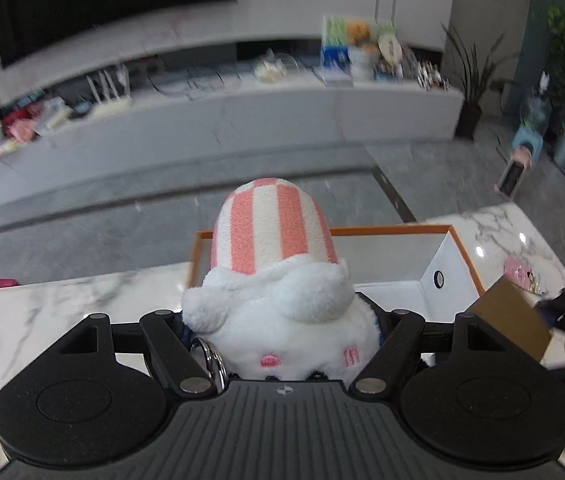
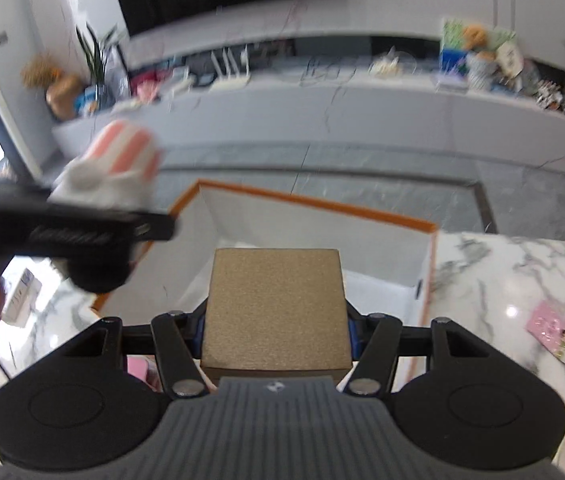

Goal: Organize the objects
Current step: 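Carry plush and square over the orange box with the left and right tools, then open both tools to drop the plush and square into the orange box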

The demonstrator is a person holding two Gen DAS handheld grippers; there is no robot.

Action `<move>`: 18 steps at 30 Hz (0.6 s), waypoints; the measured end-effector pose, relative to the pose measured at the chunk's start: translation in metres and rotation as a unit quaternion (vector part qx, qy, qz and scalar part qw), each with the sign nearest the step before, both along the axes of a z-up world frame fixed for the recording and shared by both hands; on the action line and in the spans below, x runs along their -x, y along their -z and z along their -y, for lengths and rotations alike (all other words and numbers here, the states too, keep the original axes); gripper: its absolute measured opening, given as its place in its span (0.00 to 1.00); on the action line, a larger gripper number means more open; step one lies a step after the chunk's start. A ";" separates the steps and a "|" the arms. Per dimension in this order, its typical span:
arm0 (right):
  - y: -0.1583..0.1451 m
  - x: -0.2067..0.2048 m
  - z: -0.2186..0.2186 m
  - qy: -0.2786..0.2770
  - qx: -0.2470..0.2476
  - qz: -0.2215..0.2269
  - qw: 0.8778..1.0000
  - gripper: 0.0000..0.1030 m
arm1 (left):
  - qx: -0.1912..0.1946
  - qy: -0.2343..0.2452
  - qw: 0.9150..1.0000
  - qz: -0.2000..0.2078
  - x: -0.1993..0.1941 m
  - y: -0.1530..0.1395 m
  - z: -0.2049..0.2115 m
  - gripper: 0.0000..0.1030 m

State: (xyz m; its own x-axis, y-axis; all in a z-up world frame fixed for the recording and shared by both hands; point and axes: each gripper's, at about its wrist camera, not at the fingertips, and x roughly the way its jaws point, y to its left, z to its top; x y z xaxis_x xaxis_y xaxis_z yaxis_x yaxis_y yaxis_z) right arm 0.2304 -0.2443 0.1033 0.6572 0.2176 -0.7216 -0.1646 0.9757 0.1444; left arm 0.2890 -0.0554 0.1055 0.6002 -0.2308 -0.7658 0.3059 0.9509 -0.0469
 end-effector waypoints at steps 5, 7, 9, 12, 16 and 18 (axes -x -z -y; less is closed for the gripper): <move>0.040 -0.045 -0.009 -0.029 0.029 -0.067 0.997 0.59 | 0.006 0.003 0.997 -0.083 -0.052 0.054 0.016 0.83; 0.056 -0.058 -0.011 -0.038 0.045 -0.092 0.994 0.59 | 0.000 0.004 0.994 -0.111 -0.065 0.073 0.016 0.83; 0.070 -0.068 -0.012 -0.055 0.063 -0.116 0.990 0.59 | -0.011 0.008 0.992 -0.127 -0.074 0.086 0.020 0.83; 0.087 -0.081 -0.017 -0.079 0.079 -0.151 0.982 0.59 | -0.036 0.019 0.989 -0.145 -0.084 0.102 0.030 0.83; 0.103 -0.094 -0.023 -0.097 0.092 -0.186 0.973 0.59 | -0.067 0.024 0.984 -0.163 -0.097 0.119 0.046 0.84; 0.109 -0.098 -0.025 -0.106 0.095 -0.202 0.969 0.59 | -0.080 0.026 0.981 -0.173 -0.102 0.126 0.050 0.84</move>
